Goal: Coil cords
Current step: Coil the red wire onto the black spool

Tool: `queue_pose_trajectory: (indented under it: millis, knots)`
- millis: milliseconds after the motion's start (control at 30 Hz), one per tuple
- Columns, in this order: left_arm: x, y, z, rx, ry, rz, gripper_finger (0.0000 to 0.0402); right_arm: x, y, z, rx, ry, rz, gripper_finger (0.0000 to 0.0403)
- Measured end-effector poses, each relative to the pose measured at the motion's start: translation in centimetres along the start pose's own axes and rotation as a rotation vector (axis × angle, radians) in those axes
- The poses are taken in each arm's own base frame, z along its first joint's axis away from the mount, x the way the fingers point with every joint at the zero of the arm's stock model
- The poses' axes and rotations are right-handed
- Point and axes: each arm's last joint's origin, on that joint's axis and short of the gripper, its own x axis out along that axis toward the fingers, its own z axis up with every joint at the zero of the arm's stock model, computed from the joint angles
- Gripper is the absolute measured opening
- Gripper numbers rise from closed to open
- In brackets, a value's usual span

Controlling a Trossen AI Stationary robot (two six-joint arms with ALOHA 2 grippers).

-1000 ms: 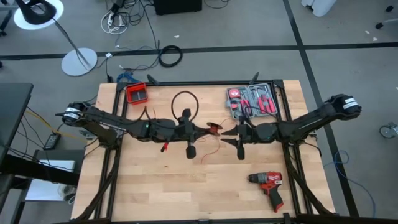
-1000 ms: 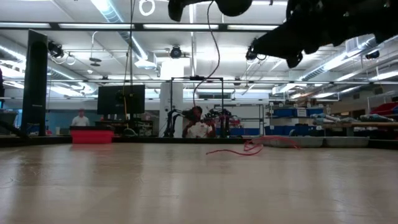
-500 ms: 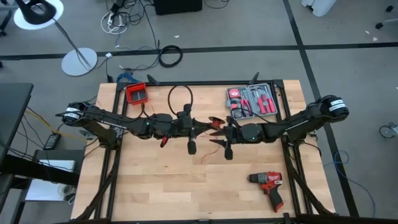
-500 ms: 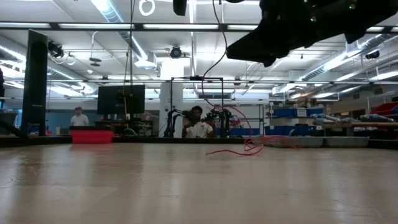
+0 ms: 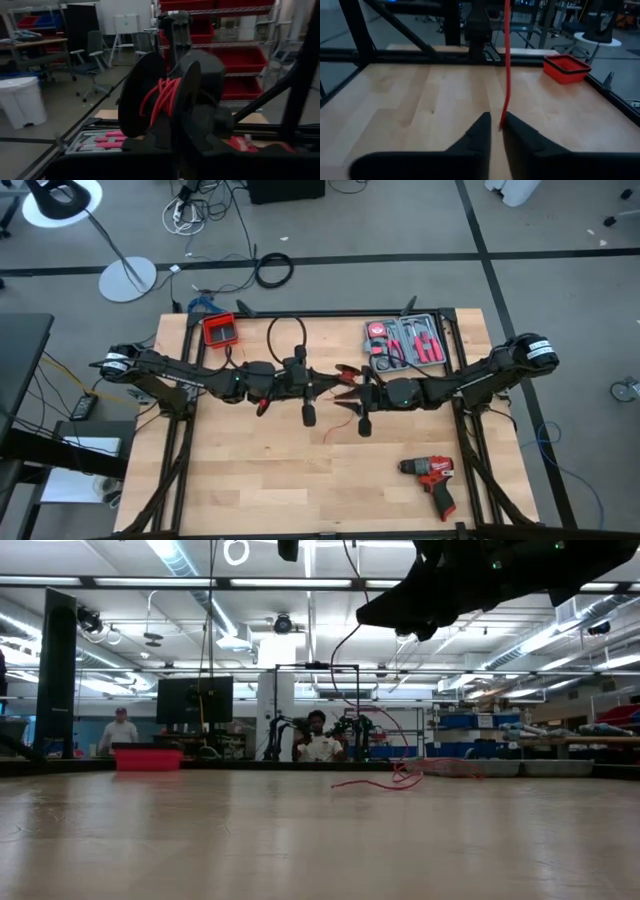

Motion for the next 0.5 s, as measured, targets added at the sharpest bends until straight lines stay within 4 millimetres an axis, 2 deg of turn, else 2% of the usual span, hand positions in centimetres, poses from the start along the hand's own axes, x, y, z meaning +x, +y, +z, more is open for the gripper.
queue_pose_trajectory:
  millis: [67,133,333,500]
  knots:
    - [0.0,0.0,0.0,0.015,0.003,0.019,0.0009,0.0,0.0,0.1,0.004,-0.011,0.000,0.0019]
    - [0.0,0.0,-0.1,0.019,0.004,0.026,0.0009,0.0,0.0,0.2,0.007,-0.018,-0.004,0.0007]
    - [0.0,0.0,-0.2,0.016,0.017,0.002,0.0009,-0.1,0.0,-0.2,0.018,0.030,-0.020,0.0003]
    - [-0.1,-0.2,-0.7,-0.008,0.070,-0.046,0.0009,-1.3,0.5,-0.4,-0.013,0.122,0.008,0.0002]
